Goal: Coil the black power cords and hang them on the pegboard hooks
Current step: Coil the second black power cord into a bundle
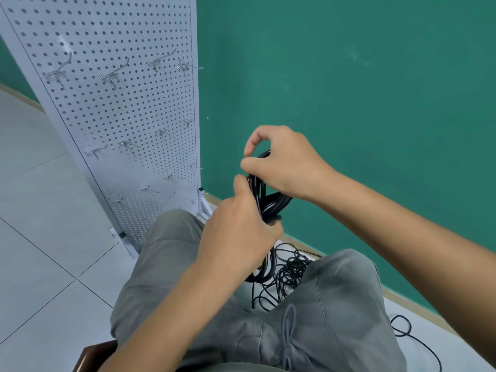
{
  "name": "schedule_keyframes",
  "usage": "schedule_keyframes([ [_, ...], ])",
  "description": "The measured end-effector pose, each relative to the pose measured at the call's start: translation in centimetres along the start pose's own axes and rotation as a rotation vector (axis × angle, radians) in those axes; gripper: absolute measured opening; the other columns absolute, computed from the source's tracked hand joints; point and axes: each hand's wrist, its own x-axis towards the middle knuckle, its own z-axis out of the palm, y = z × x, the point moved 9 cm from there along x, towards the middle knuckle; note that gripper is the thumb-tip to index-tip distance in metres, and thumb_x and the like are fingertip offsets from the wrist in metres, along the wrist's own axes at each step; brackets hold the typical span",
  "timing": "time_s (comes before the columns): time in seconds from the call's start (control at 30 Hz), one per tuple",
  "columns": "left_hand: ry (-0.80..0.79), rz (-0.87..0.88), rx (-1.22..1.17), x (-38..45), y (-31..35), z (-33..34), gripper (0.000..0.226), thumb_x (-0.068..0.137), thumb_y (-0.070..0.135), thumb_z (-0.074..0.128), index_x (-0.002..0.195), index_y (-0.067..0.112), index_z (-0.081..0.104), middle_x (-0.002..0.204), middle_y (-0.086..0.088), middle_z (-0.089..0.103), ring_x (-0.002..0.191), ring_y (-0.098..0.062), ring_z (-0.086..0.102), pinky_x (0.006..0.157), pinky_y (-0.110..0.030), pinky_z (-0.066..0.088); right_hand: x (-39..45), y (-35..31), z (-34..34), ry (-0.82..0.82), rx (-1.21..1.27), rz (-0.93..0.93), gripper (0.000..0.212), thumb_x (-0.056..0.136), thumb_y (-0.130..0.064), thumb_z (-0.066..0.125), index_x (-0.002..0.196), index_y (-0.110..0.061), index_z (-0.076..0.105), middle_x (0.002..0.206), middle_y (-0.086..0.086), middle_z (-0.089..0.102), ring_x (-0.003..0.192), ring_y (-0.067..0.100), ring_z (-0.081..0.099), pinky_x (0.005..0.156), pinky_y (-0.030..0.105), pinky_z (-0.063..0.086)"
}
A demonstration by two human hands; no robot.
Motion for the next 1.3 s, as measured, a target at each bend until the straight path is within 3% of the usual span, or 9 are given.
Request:
schedule_keyframes([
  [0.1,-0.147,-0.030,-0.116,0.7,-0.6,0.4,0.034,0.081,0.027,0.074,0.097,0.014,0.047,0.080,-0.002,0.064,0.076,-0.020,0.062,0.065,-0.039,0.051,0.3,-0.3,0.5,-0.023,0.064,-0.043,0.003,0.084,-0.019,0.067,0.087,-0.020,0.067,0.052,-0.006,0.052,0.039,0.008,0.037,0.042,0.018,0.033],
  [0.23,-0.441,-0.018,-0.490,1.0,-0.9,1.4,0.041,0.078,0.020,0.078,0.086,-0.007,0.048,0.071,-0.010,0.054,0.067,-0.020,0.050,0.061,-0.044,0.040,0.6,0.4,1.6,-0.182,0.272,-0.006,0.006,0.089,-0.012,0.063,0.086,-0.010,0.068,0.046,-0.012,0.044,0.037,0.010,0.030,0.041,0.019,0.030],
  [0.53,-0.744,-0.027,-0.832,0.4,-1.2,2.6,0.023,0.090,0.027,0.070,0.071,0.016,0.064,0.071,-0.010,0.064,0.068,-0.026,0.068,0.072,-0.040,0.057,1.3,0.1,3.2,-0.374,0.518,-0.017,0.020,0.093,0.005,0.053,0.083,-0.008,0.063,0.047,-0.012,0.037,0.039,0.008,0.021,0.041,0.018,0.022],
  [0.7,-0.645,-0.037,-0.919,1.0,-2.0,3.3,0.028,0.091,0.029,0.069,0.067,0.023,0.058,0.064,-0.002,0.053,0.056,-0.016,0.052,0.058,-0.031,0.047,1.8,0.2,2.7,-0.309,0.494,-0.018,0.007,0.094,-0.004,0.063,0.101,-0.004,0.066,0.050,-0.010,0.037,0.041,0.008,0.026,0.042,0.020,0.027],
  [0.77,-0.548,-0.032,-0.895,1.5,-2.5,3.0,0.030,0.091,0.031,0.069,0.067,0.020,0.053,0.061,0.001,0.052,0.053,-0.016,0.051,0.054,-0.028,0.047,2.0,0.5,2.6,-0.316,0.524,0.003,0.027,0.098,-0.022,0.066,0.115,-0.001,0.063,0.057,-0.008,0.044,0.046,0.009,0.035,0.046,0.022,0.035],
  [0.87,-0.451,-0.002,-0.841,2.0,-3.0,2.3,0.038,0.096,0.031,0.068,0.066,0.016,0.050,0.058,0.001,0.051,0.050,-0.016,0.049,0.052,-0.024,0.045,1.9,1.4,2.8,-0.327,0.651,0.046,0.050,0.103,-0.053,0.048,0.126,-0.012,0.064,0.084,-0.004,0.065,0.073,0.015,0.060,0.076,0.030,0.052],
  [1.03,-0.346,-0.025,-0.864,2.8,-4.3,1.0,0.039,0.094,0.036,0.066,0.064,0.016,0.052,0.056,-0.002,0.048,0.047,-0.019,0.045,0.050,-0.026,0.041,0.4,4.2,4.5,-0.303,1.129,0.104,0.077,0.101,-0.067,0.025,0.139,-0.007,0.053,0.117,0.020,0.065,0.107,0.031,0.062,0.102,0.049,0.049],
  [1.17,-0.222,-0.096,-0.957,3.8,-6.1,-0.6,0.035,0.097,0.030,0.069,0.065,0.023,0.057,0.059,-0.001,0.046,0.052,-0.020,0.041,0.052,-0.028,0.040,-1.6,6.5,7.4,-0.366,0.980,0.109,0.073,0.100,-0.067,0.022,0.135,-0.013,0.058,0.121,0.010,0.071,0.115,0.024,0.066,0.100,0.039,0.052],
  [1.3,-0.155,-0.149,-1.029,4.4,-7.6,-1.5,0.032,0.095,0.031,0.070,0.087,0.010,0.048,0.060,0.000,0.045,0.055,-0.018,0.040,0.054,-0.029,0.040,-3.9,7.3,10.0,-0.401,0.771,0.047,0.043,0.105,-0.042,0.039,0.121,-0.009,0.063,0.118,0.005,0.075,0.117,0.016,0.067,0.105,0.025,0.048],
])
